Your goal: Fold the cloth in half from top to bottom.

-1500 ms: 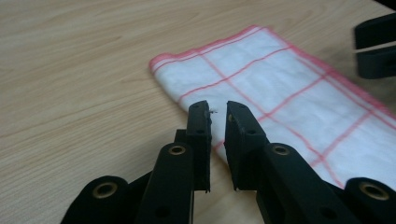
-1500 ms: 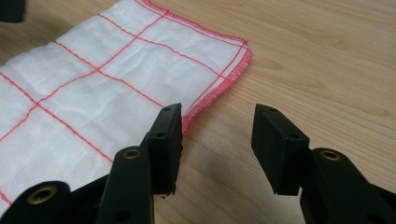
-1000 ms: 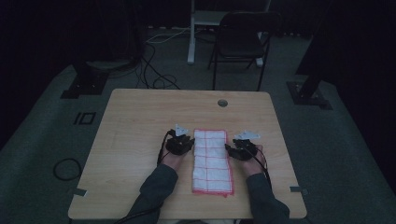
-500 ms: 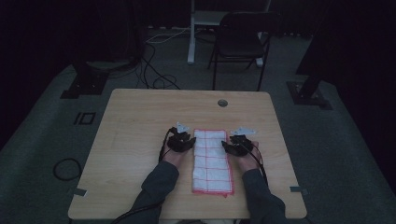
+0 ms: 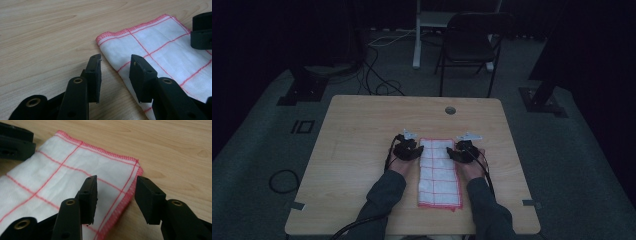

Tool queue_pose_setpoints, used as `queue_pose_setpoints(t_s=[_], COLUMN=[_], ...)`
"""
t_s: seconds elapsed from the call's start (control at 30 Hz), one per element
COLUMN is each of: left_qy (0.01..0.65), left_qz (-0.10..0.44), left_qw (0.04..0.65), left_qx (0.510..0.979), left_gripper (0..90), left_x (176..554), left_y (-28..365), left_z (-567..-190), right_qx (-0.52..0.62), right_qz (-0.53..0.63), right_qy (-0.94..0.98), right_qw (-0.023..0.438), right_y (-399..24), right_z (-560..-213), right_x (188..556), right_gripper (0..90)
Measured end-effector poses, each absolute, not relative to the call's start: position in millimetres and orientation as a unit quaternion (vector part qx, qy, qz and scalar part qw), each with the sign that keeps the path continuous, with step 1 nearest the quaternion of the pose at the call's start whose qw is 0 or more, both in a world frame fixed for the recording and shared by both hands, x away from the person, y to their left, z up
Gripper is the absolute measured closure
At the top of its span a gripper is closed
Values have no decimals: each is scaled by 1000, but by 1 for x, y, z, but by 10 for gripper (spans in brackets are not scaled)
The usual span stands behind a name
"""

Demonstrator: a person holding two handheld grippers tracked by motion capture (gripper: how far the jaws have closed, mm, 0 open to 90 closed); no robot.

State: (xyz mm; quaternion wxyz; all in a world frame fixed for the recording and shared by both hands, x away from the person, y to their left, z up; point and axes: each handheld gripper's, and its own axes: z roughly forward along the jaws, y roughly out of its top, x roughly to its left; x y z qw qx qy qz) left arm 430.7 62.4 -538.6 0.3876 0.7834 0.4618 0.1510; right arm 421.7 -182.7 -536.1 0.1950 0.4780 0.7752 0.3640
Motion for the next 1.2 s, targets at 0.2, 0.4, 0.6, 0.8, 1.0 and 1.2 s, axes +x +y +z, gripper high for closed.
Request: queue_pose_setpoints(t_s=[0.2,0.4,0.6,0.8,1.0,1.2], left_qy=[466,471,473,477,476,472], left_qz=[149,147,146,149,143,124], left_qw=[382,373,370,368,361,363], left_qx=[784,786,786,784,789,794], left_gripper=[619,619,615,607,699,846], left_x=[435,440,445,448,449,449], left_y=[60,57,56,52,48,47], left_z=[-539,-540,-540,-540,-538,-538], right_qx=[480,508,525,521,507,502], right_qz=[361,370,356,349,334,340], right_qy=[774,756,753,760,775,778], right_qw=[200,185,176,169,176,167], right_y=[-176,-178,-180,-177,-171,-166], right_z=[-534,-532,-537,-539,-537,-537], right_x=[430,443,451,453,451,448], right_gripper=[526,528,516,504,591,782])
